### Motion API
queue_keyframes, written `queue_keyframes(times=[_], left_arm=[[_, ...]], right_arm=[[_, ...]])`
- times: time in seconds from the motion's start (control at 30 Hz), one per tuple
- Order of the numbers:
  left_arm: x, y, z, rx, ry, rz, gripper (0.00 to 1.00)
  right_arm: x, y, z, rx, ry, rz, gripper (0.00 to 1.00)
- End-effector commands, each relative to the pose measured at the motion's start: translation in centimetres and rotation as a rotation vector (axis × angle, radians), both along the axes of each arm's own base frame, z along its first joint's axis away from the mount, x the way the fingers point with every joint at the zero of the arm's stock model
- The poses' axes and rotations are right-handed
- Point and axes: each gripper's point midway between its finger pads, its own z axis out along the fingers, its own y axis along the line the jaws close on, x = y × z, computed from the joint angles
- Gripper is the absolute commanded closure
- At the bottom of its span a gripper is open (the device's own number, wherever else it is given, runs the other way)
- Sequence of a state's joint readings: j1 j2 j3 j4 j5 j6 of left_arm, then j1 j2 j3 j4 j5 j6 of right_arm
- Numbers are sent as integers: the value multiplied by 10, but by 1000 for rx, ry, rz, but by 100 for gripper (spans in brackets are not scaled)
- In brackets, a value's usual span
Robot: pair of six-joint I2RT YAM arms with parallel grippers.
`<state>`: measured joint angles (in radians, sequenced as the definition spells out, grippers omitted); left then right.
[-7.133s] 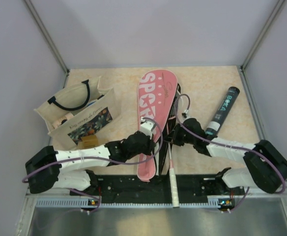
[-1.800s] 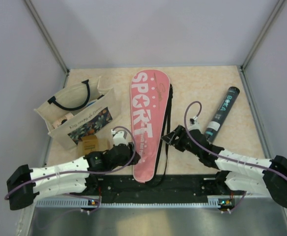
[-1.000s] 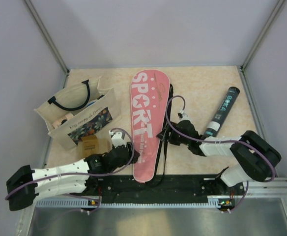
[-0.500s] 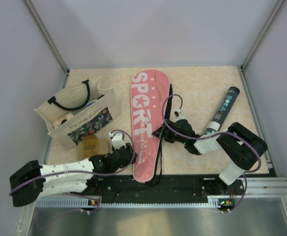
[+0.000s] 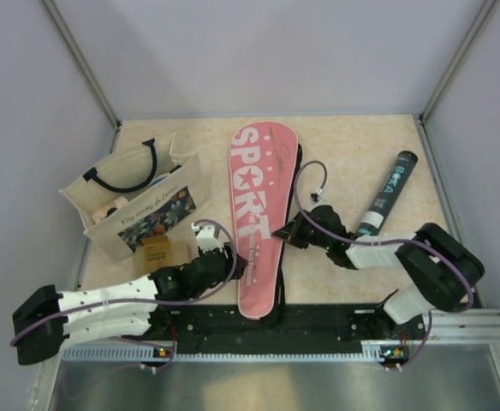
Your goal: Pack up the badminton gear
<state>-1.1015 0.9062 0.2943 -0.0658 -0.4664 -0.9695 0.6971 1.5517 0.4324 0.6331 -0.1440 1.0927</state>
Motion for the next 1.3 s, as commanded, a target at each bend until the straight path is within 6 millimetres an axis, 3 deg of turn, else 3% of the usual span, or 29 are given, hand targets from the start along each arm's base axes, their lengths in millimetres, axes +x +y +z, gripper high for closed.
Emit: queue_keyframes(times=[0.0,0.17,0.23,0.3,0.43,0.6,0.7,0.8,0.93,1.13,1.27], left_arm=[[13,-13,57,-65,-180,-71,40],[13,-16,86,75,-485,-323,39],[12,-18,103,116,-595,-399,39],[7,-22,117,159,-673,-494,38],[-4,-31,121,211,-766,-644,37],[-13,-27,136,171,-868,-667,36],[-10,-22,139,216,-847,-666,36],[-3,-16,136,231,-736,-602,39],[-21,-22,124,224,-769,-729,42],[-27,-23,147,266,-907,-813,39],[-30,-27,152,292,-922,-872,35]], right_arm=[[22,-15,47,-74,-21,-112,100],[34,-36,90,-163,-72,-211,100],[33,-41,95,-199,-59,-218,100],[37,-42,101,-215,-37,-236,100],[46,-29,119,-182,4,-250,100],[61,-21,145,-214,-1,-247,100],[65,-17,145,-239,-28,-215,100],[67,-29,128,-297,29,-283,100],[73,-30,128,-306,68,-332,100],[88,-35,135,-405,150,-402,100],[93,-30,137,-401,217,-434,100]])
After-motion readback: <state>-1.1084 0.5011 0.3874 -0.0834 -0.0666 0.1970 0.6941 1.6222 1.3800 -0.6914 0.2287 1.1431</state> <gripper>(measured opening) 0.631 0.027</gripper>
